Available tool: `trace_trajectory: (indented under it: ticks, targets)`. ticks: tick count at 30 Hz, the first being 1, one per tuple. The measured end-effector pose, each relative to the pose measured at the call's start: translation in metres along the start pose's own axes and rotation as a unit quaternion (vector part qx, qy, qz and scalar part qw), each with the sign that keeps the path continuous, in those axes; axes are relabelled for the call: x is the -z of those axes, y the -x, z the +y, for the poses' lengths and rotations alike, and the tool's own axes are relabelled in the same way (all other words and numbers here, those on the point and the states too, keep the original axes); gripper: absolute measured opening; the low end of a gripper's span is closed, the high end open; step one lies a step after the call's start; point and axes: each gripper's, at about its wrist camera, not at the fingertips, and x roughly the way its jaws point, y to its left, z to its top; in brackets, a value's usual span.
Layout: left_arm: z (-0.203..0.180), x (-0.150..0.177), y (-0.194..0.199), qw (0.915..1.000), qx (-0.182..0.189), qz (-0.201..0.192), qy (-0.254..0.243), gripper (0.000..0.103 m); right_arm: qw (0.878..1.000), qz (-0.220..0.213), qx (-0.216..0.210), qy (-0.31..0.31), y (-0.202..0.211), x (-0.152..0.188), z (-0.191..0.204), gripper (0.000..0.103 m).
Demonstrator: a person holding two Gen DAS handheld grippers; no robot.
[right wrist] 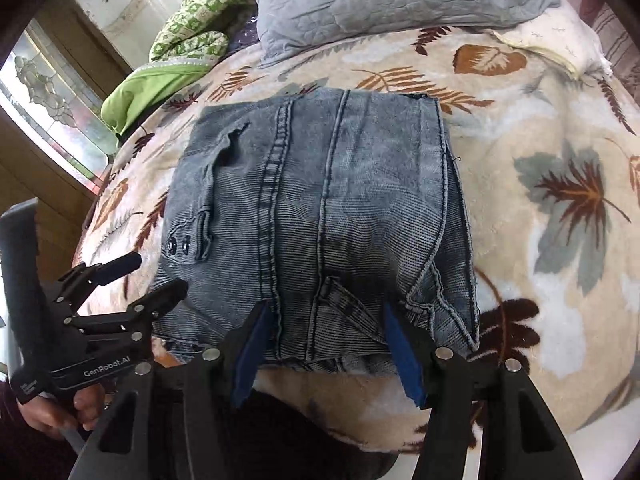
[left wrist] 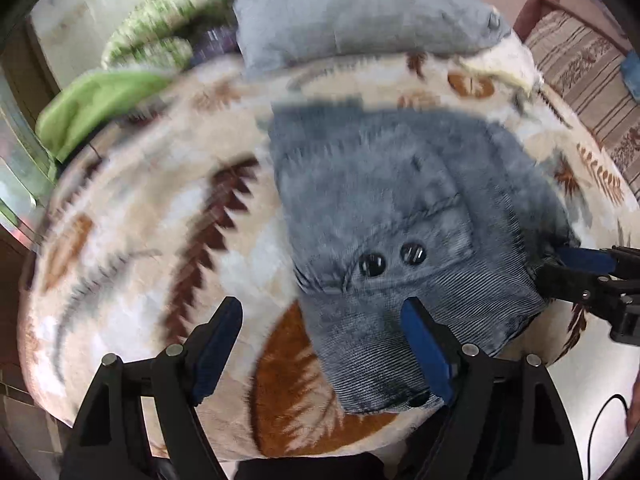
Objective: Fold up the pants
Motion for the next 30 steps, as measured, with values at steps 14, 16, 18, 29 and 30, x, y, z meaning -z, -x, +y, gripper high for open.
trace_trajectory:
  ticks: [14,16,18,29,30]
  targets:
    - [0.019,-0.024,0.106,0.9906,-0.032,-0.130,0.030,0.083,0.994,-0.109,-0.026,0.017,0.098,-0.013,0.023,0.070]
    - [0.021,-0.029,0.112,0.9891,-0.036,-0.138,0.034,0.083,0.993,-0.116,-0.025,0.018,0.103,-0.014,0.024,0.070]
    - [0.024,-0.029,0.121,0.9872,-0.042,-0.149,0.038,0.083,0.992,-0.120,-0.027,0.017,0.108,-0.013,0.026,0.071]
    - [0.042,-0.021,0.142,0.9819,-0.070,-0.163,0.067,0.088,0.985,-0.166,-0.039,0.024,0.130,-0.006,0.040,0.075]
    - [0.044,-0.020,0.143,0.9808,-0.080,-0.164,0.070,0.090,0.984,-0.172,-0.039,0.027,0.132,-0.005,0.042,0.075]
